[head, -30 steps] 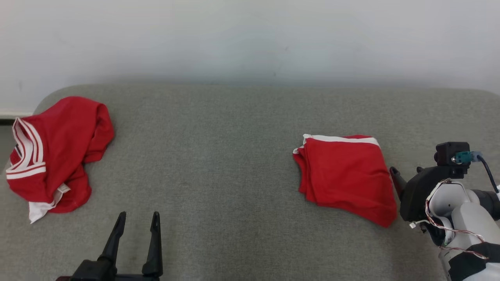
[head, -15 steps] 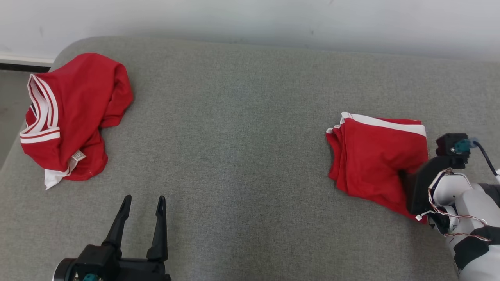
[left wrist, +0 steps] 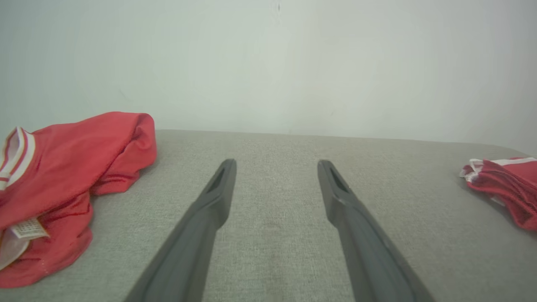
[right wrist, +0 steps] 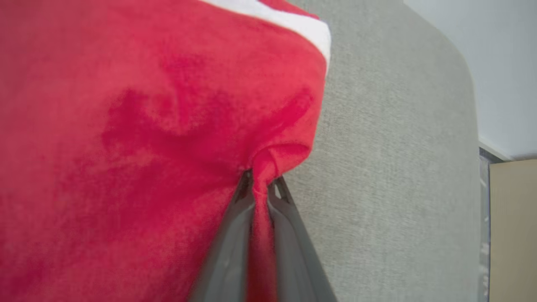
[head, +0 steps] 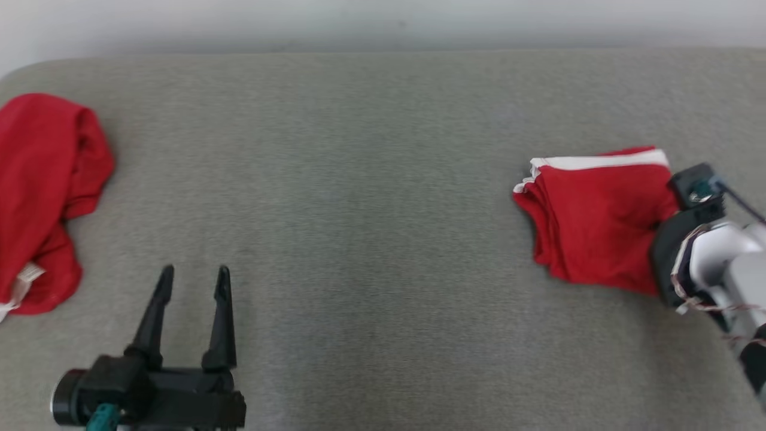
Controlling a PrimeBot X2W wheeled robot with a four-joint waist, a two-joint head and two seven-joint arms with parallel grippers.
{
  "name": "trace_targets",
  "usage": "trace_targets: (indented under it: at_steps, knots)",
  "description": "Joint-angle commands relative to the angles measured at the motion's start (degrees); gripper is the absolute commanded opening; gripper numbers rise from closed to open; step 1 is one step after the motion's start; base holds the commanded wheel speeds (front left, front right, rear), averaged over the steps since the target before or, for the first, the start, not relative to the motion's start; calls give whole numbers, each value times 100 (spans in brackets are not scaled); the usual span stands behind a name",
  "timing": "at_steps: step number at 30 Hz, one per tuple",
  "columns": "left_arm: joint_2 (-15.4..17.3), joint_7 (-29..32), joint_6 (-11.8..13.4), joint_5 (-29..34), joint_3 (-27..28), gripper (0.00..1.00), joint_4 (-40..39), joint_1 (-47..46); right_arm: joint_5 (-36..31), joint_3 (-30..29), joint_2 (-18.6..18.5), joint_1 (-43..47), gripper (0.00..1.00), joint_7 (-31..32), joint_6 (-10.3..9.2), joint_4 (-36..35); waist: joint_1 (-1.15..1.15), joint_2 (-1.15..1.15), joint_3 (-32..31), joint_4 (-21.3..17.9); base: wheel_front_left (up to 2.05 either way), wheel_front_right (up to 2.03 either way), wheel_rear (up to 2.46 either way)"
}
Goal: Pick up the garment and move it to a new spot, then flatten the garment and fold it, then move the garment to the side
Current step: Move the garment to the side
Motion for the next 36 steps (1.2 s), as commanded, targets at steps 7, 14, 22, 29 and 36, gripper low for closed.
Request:
trace_targets:
  at_steps: [7,14,22,29,36]
  knots:
    - [13,-3,-75,85,-69,100,-359,-350,-97,46,-671,-408,0,-584,-19,-7,-1,-1,612,-941,0,0,0]
    - [39,-3,-162,245,-145,100,-606,-570,-454,-137,-980,-588,0,-1248,-19,62,-1,-1,920,-1295,0,0,0]
    - [128,-2,-233,317,-295,100,-756,-795,-975,-190,-1043,-784,0,-1834,-19,-49,-1,-1,1183,-1500,0,0,0]
    - [193,-2,-245,288,-302,100,-786,-838,-1328,-105,-1027,-875,0,-2084,-19,-97,-1,-1,1283,-1581,0,0,0]
    - [206,-2,-261,270,-293,100,-761,-872,-1832,-472,-932,-853,0,-2188,-19,-97,-1,-1,1270,-1569,0,0,0]
